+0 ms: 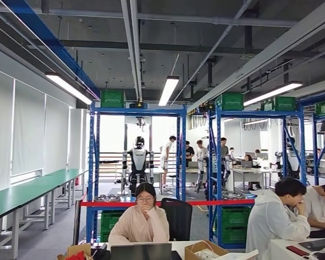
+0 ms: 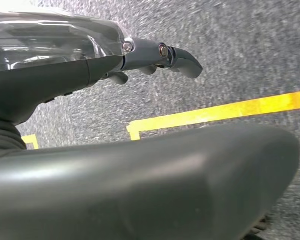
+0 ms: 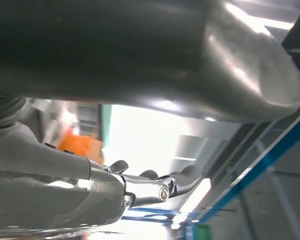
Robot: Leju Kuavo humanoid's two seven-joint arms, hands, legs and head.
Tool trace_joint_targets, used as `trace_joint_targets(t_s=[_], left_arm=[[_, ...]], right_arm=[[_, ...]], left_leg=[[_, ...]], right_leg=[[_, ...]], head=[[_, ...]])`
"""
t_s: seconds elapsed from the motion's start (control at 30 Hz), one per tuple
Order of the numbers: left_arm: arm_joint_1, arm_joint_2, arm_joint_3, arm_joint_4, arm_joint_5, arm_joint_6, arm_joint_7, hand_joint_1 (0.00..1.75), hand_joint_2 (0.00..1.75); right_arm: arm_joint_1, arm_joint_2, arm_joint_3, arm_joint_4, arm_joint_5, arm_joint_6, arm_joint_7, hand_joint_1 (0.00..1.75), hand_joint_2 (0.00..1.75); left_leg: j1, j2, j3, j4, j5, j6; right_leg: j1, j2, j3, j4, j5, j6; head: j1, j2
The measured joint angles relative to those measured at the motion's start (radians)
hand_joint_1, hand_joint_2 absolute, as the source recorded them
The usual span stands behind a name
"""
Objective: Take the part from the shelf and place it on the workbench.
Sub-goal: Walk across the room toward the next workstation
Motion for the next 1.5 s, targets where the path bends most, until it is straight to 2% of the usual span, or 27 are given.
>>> trace_joint_targets(t_s=[0.07, 0.1, 0.2, 0.27, 0.33, 0.37, 0.4, 0.47, 0.53, 0.6, 0.67, 0.73, 0.8, 0.87, 0.9, 0.93, 0.97, 1.03, 1.1, 1.13, 1.23, 1.3, 1.37, 1.4, 1.43, 1.47, 1.5], left_arm=[[0.0, 0.0, 0.004, 0.0, 0.0, 0.0, 0.003, 0.0, 0.0], [0.0, 0.0, 0.007, 0.0, 0.001, 0.001, 0.003, 0.0, 0.0], [0.003, -0.002, 0.015, 0.0, 0.002, 0.001, 0.004, 0.0, 0.0], [0.004, -0.004, 0.02, 0.0, 0.004, 0.001, 0.004, 0.0, 0.0], [0.005, -0.005, 0.022, 0.0, 0.005, 0.001, 0.004, 0.0, 0.0], [0.005, -0.005, 0.023, 0.0, 0.005, 0.001, 0.004, 0.0, 0.0], [0.005, -0.006, 0.025, 0.0, 0.005, 0.001, 0.004, 0.0, 0.0], [0.006, -0.008, 0.03, 0.0, 0.007, 0.002, 0.004, 0.0, 0.0], [0.008, -0.013, 0.035, 0.0, 0.01, 0.003, 0.003, 0.0, 0.0], [0.01, -0.019, 0.039, 0.0, 0.012, 0.003, 0.0, 0.0, 0.0], [0.01, -0.023, 0.044, 0.0, 0.012, 0.003, -0.003, 0.0, 0.0], [0.013, -0.025, 0.049, 0.0, 0.012, 0.002, -0.004, 0.0, 0.0], [0.017, -0.029, 0.053, 0.0, 0.01, 0.001, -0.004, 0.0, 0.0], [0.016, -0.031, 0.056, 0.0, 0.006, 0.001, -0.007, 0.0, 0.0], [0.015, -0.032, 0.058, 0.0, 0.004, 0.001, -0.009, 0.0, 0.0], [0.016, -0.031, 0.06, 0.0, 0.002, 0.001, -0.011, 0.0, 0.0], [0.016, -0.031, 0.061, 0.0, 0.0, 0.0, -0.013, 0.0, 0.0], [0.015, -0.032, 0.062, 0.0, -0.005, 0.0, -0.018, 0.0, 0.0], [0.01, -0.032, 0.062, 0.0, -0.01, -0.002, -0.021, 0.0, 0.0], [0.007, -0.032, 0.062, 0.0, -0.013, -0.003, -0.021, 0.0, 0.0], [0.006, -0.033, 0.062, 0.0, -0.019, -0.006, -0.021, 0.0, 0.0], [0.008, -0.032, 0.062, 0.0, -0.023, -0.006, -0.02, 0.0, 0.0], [0.008, -0.032, 0.063, 0.0, -0.028, -0.006, -0.02, 0.0, 0.0], [0.007, -0.031, 0.063, 0.0, -0.03, -0.006, -0.02, 0.0, 0.0], [0.006, -0.031, 0.063, 0.0, -0.032, -0.007, -0.02, 0.0, 0.0], [0.006, -0.031, 0.063, 0.0, -0.034, -0.007, -0.019, 0.0, 0.0], [0.005, -0.031, 0.063, 0.0, -0.036, -0.007, -0.017, 0.0, 0.0]], right_arm=[[0.025, -0.003, 0.0, 0.008, -0.003, 0.003, 0.0, 0.0, 0.0], [0.034, -0.004, 0.0, 0.011, -0.004, 0.006, 0.0, 0.0, 0.0], [0.062, -0.007, 0.0, 0.025, -0.007, 0.015, -0.001, 0.0, 0.0], [0.082, -0.011, 0.0, 0.041, -0.003, 0.017, -0.001, 0.0, 0.0], [0.099, -0.015, -0.001, 0.06, 0.004, 0.017, -0.001, 0.0, 0.0], [0.107, -0.016, -0.002, 0.073, 0.007, 0.015, -0.001, 0.0, 0.0], [0.116, -0.018, -0.003, 0.089, 0.01, 0.012, -0.001, 0.0, 0.0], [0.137, -0.022, -0.006, 0.123, 0.017, 0.003, -0.001, 0.0, 0.0], [0.151, -0.027, -0.01, 0.151, 0.025, -0.01, -0.001, 0.0, 0.0], [0.154, -0.033, -0.013, 0.186, 0.04, -0.037, -0.001, 0.0, 0.0], [0.156, -0.042, -0.014, 0.235, 0.056, -0.076, -0.001, 0.0, 0.0], [0.151, -0.051, -0.015, 0.301, 0.064, -0.114, -0.001, 0.0, 0.0], [0.136, -0.056, -0.017, 0.393, 0.073, -0.149, 0.0, 0.0, 0.0], [0.125, -0.058, -0.019, 0.495, 0.084, -0.178, 0.001, 0.0, 0.0], [0.119, -0.059, -0.022, 0.544, 0.088, -0.19, 0.002, 0.0, 0.0], [0.109, -0.06, -0.025, 0.598, 0.092, -0.203, 0.002, 0.0, 0.0], [0.094, -0.06, -0.027, 0.658, 0.098, -0.217, 0.003, 0.0, 0.0], [0.066, -0.062, -0.031, 0.78, 0.113, -0.244, 0.003, 0.0, 0.0], [0.044, -0.066, -0.036, 0.89, 0.13, -0.277, 0.002, 0.0, 0.0], [0.033, -0.069, -0.039, 0.943, 0.139, -0.296, 0.001, 0.0, 0.0], [0.0, -0.076, -0.049, 1.095, 0.162, -0.345, 0.004, 0.0, 0.0], [-0.014, -0.079, -0.055, 1.174, 0.185, -0.385, 0.026, 0.0, 0.0], [-0.027, -0.079, -0.057, 1.244, 0.22, -0.442, 0.077, 0.0, 0.0], [-0.032, -0.078, -0.057, 1.277, 0.239, -0.471, 0.112, 0.0, 0.0], [-0.034, -0.078, -0.057, 1.306, 0.256, -0.498, 0.147, 0.0, 0.0], [-0.035, -0.078, -0.057, 1.334, 0.273, -0.523, 0.185, 0.0, 0.0], [-0.034, -0.077, -0.057, 1.358, 0.29, -0.545, 0.222, 0.0, 0.0]], left_leg=[[-0.003, 0.0, 0.087, -0.13, 0.013, 0.006], [-0.005, 0.0, 0.108, -0.166, 0.009, 0.011], [-0.007, 0.002, 0.105, -0.181, 0.015, 0.029], [-0.005, 0.008, 0.091, -0.183, 0.032, 0.046], [-0.007, 0.011, 0.067, -0.183, 0.052, 0.055], [-0.009, 0.012, 0.054, -0.182, 0.062, 0.056], [-0.011, 0.013, 0.041, -0.182, 0.071, 0.056], [-0.013, 0.014, 0.017, -0.181, 0.09, 0.055], [-0.015, 0.013, -0.001, -0.181, 0.107, 0.051], [-0.016, 0.014, -0.01, -0.181, 0.122, 0.042], [-0.013, 0.015, -0.015, -0.182, 0.138, 0.029], [-0.008, 0.012, -0.026, -0.172, 0.125, 0.019], [-0.006, 0.009, -0.049, -0.108, 0.044, 0.014], [-0.007, 0.009, -0.076, 0.014, -0.051, 0.01], [-0.006, 0.009, -0.081, 0.068, -0.068, 0.008], [-0.006, 0.009, -0.075, 0.099, -0.06, 0.006], [-0.006, 0.009, -0.054, 0.097, -0.031, 0.005], [-0.003, 0.012, 0.033, -0.001, 0.02, 0.002], [-0.002, 0.019, 0.129, -0.14, 0.005, 0.006], [-0.003, 0.021, 0.155, -0.183, -0.013, 0.011], [-0.007, 0.016, 0.148, -0.202, -0.012, 0.037], [-0.007, 0.016, 0.127, -0.203, 0.01, 0.055], [-0.013, 0.015, 0.098, -0.201, 0.034, 0.064], [-0.016, 0.015, 0.083, -0.2, 0.046, 0.066], [-0.019, 0.015, 0.068, -0.2, 0.057, 0.066], [-0.023, 0.015, 0.052, -0.199, 0.068, 0.067], [-0.026, 0.015, 0.038, -0.198, 0.079, 0.067]], right_leg=[[0.002, 0.0, -0.02, 0.016, 0.007, 0.008], [0.003, 0.0, -0.027, 0.022, 0.011, 0.013], [0.002, 0.002, -0.036, 0.028, 0.019, 0.031], [-0.002, 0.006, -0.053, 0.071, -0.033, 0.044], [-0.008, 0.007, -0.088, 0.189, -0.129, 0.055], [-0.011, 0.007, -0.102, 0.253, -0.162, 0.058], [-0.013, 0.007, -0.106, 0.298, -0.174, 0.06], [-0.015, 0.007, -0.061, 0.279, -0.138, 0.06], [-0.013, 0.008, 0.049, 0.134, -0.094, 0.051], [-0.008, 0.009, 0.144, -0.009, -0.091, 0.039], [0.0, 0.009, 0.164, -0.055, -0.094, 0.029], [0.0, 0.005, 0.151, -0.061, -0.074, 0.013], [-0.002, 0.001, 0.126, -0.066, -0.047, -0.002], [0.0, -0.001, 0.094, -0.064, -0.024, -0.006], [0.001, -0.003, 0.077, -0.062, -0.013, -0.006], [0.002, -0.005, 0.059, -0.058, -0.003, -0.004], [0.001, -0.005, 0.039, -0.051, 0.007, -0.001], [0.0, -0.005, 0.002, -0.03, 0.02, 0.007], [0.002, -0.01, -0.026, 0.0, 0.027, 0.016], [0.003, -0.015, -0.035, 0.011, 0.031, 0.022], [-0.001, -0.018, -0.05, 0.024, 0.035, 0.042], [-0.007, -0.007, -0.069, 0.081, -0.036, 0.053], [-0.011, -0.001, -0.099, 0.206, -0.134, 0.06], [-0.012, 0.0, -0.108, 0.265, -0.159, 0.061], [-0.012, 0.0, -0.104, 0.3, -0.16, 0.061], [-0.012, 0.0, -0.083, 0.298, -0.141, 0.059], [-0.011, 0.002, -0.042, 0.257, -0.113, 0.053]], head=[[0.0, 0.0], [0.0, 0.0], [0.0, 0.0], [0.0, 0.0], [0.0, 0.0], [0.0, 0.0], [0.0, 0.0], [0.0, 0.0], [0.0, 0.0], [0.0, 0.0], [0.0, 0.0], [0.0, 0.0], [0.001, 0.001], [0.001, 0.0], [0.001, 0.0], [0.001, 0.0], [0.001, 0.0], [0.001, 0.0], [0.001, 0.0], [0.001, 0.0], [0.001, 0.0], [0.001, 0.0], [0.001, 0.0], [0.001, 0.0], [0.001, 0.0], [0.001, 0.0], [0.001, 0.0]])
